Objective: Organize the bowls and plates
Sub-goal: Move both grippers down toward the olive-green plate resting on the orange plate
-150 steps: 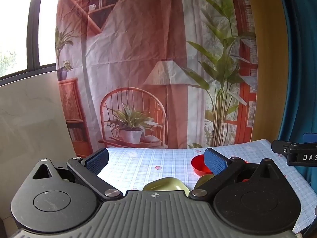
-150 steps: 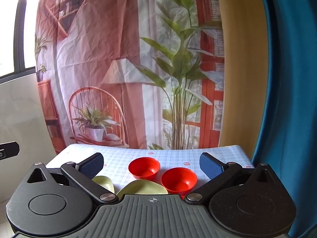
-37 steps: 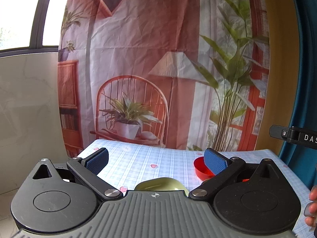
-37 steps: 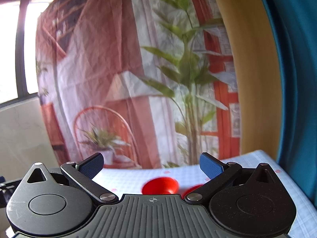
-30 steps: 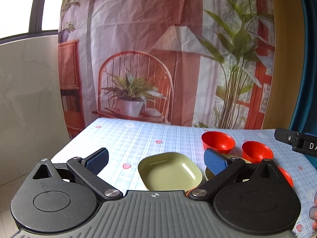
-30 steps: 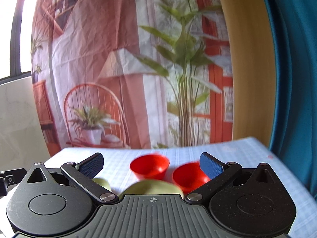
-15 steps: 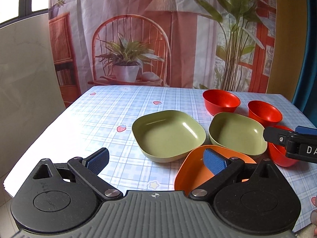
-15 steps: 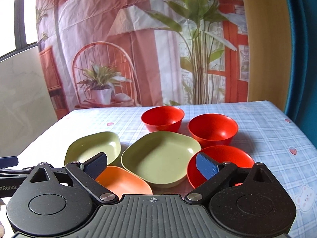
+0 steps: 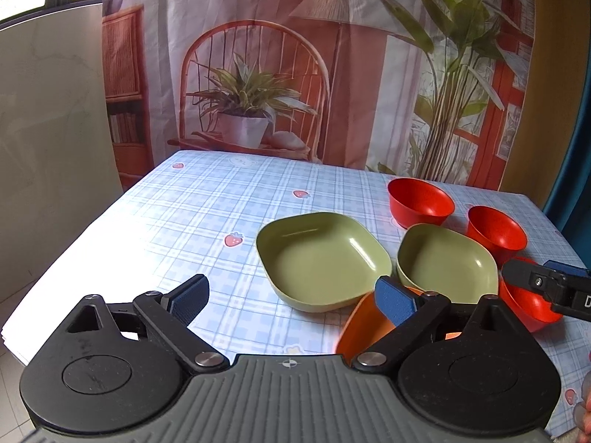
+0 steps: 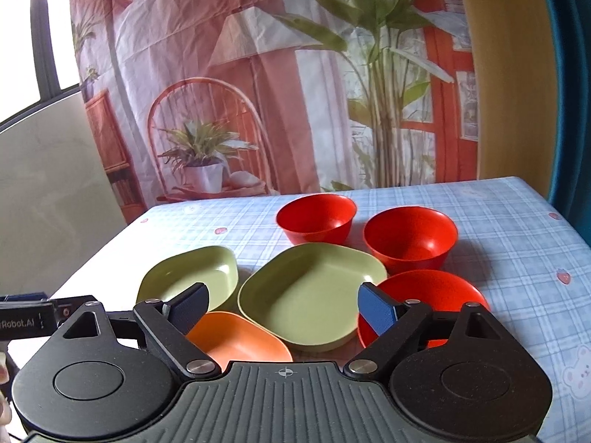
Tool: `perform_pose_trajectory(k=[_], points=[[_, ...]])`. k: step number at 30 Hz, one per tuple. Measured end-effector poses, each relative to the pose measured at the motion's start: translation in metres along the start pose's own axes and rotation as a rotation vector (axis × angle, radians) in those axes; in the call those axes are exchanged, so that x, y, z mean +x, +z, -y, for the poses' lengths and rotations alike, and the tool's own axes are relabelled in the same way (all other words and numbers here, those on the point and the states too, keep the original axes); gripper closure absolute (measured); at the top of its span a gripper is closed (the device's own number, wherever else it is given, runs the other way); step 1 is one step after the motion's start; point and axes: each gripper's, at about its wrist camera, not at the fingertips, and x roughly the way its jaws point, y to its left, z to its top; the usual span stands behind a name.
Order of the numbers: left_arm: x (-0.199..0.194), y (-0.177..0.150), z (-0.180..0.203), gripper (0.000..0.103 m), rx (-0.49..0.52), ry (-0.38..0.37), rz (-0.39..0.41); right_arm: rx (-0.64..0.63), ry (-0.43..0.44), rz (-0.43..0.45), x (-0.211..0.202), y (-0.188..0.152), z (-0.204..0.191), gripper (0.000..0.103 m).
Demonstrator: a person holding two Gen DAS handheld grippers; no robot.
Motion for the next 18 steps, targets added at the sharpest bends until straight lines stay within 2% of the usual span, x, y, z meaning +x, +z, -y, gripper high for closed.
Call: perform_pose_trajectory(k=[2,5,7,10,13,15,18], points=[[0.009,0.005,-0.003,0.012,0.01,0.02,-0.003,-0.038,0.05,-0.04,0.011,0.005,-0.003,0.02],[0.026,0.013,-0.009,0.018,0.01,0.013,-0.026,-0.107,0.087,-0.067,0.03,0.014,-0.013,0.021],[0.037,0.017,-0.011,0.022,0.009,0.007,-0.044,-0.136,0.104,-0.08,0.042,0.021,-0.019,0.026],[0.052,0.023,-0.017,0.033,-0.003,-0.012,-0.067,-0.16,0.125,-0.107,0.065,0.033,-0.026,0.038],[0.067,0.023,-0.025,0.057,-0.033,-0.004,-0.098,-0.196,0.119,-0.131,0.089,0.042,-0.032,0.053],[0.077,0.022,-0.027,0.058,-0.057,-0.019,-0.118,-0.216,0.11,-0.153,0.106,0.045,-0.035,0.067],[0.09,0.019,-0.028,0.058,-0.086,-0.04,-0.14,-0.229,0.124,-0.199,0.131,0.047,-0.04,0.078]])
